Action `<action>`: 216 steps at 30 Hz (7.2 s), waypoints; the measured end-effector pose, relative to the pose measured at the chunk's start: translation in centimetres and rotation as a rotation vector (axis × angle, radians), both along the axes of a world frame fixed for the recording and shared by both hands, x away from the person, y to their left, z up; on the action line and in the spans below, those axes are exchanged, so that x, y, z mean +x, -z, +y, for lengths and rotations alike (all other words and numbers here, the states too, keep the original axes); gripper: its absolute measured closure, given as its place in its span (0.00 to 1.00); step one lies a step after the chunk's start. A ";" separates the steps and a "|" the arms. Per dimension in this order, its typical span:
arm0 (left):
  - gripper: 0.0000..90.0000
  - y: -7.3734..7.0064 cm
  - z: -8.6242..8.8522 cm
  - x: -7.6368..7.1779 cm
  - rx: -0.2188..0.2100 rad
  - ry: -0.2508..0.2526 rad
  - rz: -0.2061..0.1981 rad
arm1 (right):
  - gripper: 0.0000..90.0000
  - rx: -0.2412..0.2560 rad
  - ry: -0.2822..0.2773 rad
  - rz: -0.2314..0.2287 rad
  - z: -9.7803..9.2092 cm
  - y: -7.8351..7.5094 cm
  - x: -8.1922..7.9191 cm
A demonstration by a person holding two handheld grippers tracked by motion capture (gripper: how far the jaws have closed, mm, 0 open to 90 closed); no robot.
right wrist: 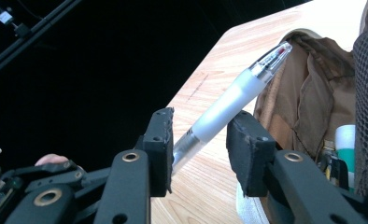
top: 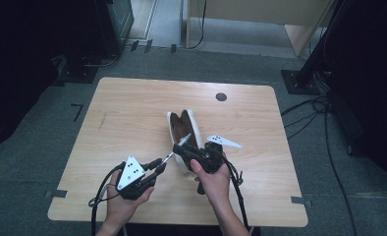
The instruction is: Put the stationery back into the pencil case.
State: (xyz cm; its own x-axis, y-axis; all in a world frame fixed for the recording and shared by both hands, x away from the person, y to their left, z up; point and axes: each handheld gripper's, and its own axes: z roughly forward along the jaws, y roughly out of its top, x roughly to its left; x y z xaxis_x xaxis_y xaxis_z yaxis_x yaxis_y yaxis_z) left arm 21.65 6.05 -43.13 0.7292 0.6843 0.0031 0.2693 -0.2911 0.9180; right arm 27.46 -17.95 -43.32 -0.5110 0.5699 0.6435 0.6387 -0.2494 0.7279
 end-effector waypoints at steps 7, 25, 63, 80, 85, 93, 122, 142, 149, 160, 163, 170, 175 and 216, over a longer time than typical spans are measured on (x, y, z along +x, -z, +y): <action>0.85 0.6 -0.3 0.2 0.023 0.038 0.006 | 0.85 0.042 -0.035 -0.038 -0.1 -0.5 -0.3; 0.51 2.2 1.3 1.3 0.024 0.016 0.139 | 0.89 -0.062 0.004 -0.156 -0.7 -2.8 -0.7; 0.00 7.4 12.1 3.9 0.183 -0.419 0.344 | 0.89 -0.455 0.065 -0.100 0.4 -2.3 3.5; 0.00 8.4 13.1 4.5 0.236 -0.454 0.379 | 0.87 -0.549 0.075 -0.027 2.6 -0.8 5.5; 0.00 8.5 12.9 4.5 0.258 -0.457 0.366 | 0.87 -0.603 0.106 -0.037 3.7 -0.4 5.7; 0.00 8.6 13.0 4.5 0.251 -0.451 0.359 | 0.86 -0.637 0.118 -0.006 4.6 0.8 6.5; 0.00 8.6 12.9 4.4 0.245 -0.449 0.355 | 0.84 -0.603 0.111 -0.073 3.5 -0.4 5.6; 0.00 8.8 12.9 4.3 0.237 -0.455 0.340 | 0.77 -0.565 0.156 -0.156 1.1 -2.9 4.3; 0.00 8.8 12.9 4.3 0.238 -0.455 0.340 | 0.72 -0.570 0.191 -0.179 -0.6 -3.7 3.9; 0.00 8.8 12.9 4.3 0.237 -0.455 0.340 | 0.62 -0.589 0.254 -0.202 -3.5 -4.1 3.6; 0.00 8.8 12.9 4.3 0.237 -0.455 0.340 | 0.60 -0.593 0.268 -0.204 -4.2 -4.1 3.6; 0.00 8.8 12.9 4.3 0.237 -0.455 0.340 | 0.54 -0.595 0.314 -0.207 -6.2 -3.6 3.4; 0.00 8.8 12.9 4.3 0.238 -0.455 0.340 | 0.45 -0.600 0.338 -0.201 -7.4 -3.2 3.2; 0.00 8.8 12.9 4.3 0.238 -0.457 0.343 | 0.00 -0.727 0.479 0.047 -18.1 4.2 -0.5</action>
State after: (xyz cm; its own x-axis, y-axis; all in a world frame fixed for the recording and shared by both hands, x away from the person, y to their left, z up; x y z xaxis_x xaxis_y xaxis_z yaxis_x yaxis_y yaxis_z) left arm 26.00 18.93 -51.89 0.3493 0.9369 0.0117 0.6831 -0.2632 0.6813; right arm 26.95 -36.00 -47.57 -0.0930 0.9943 0.0512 0.6177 0.0173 0.7862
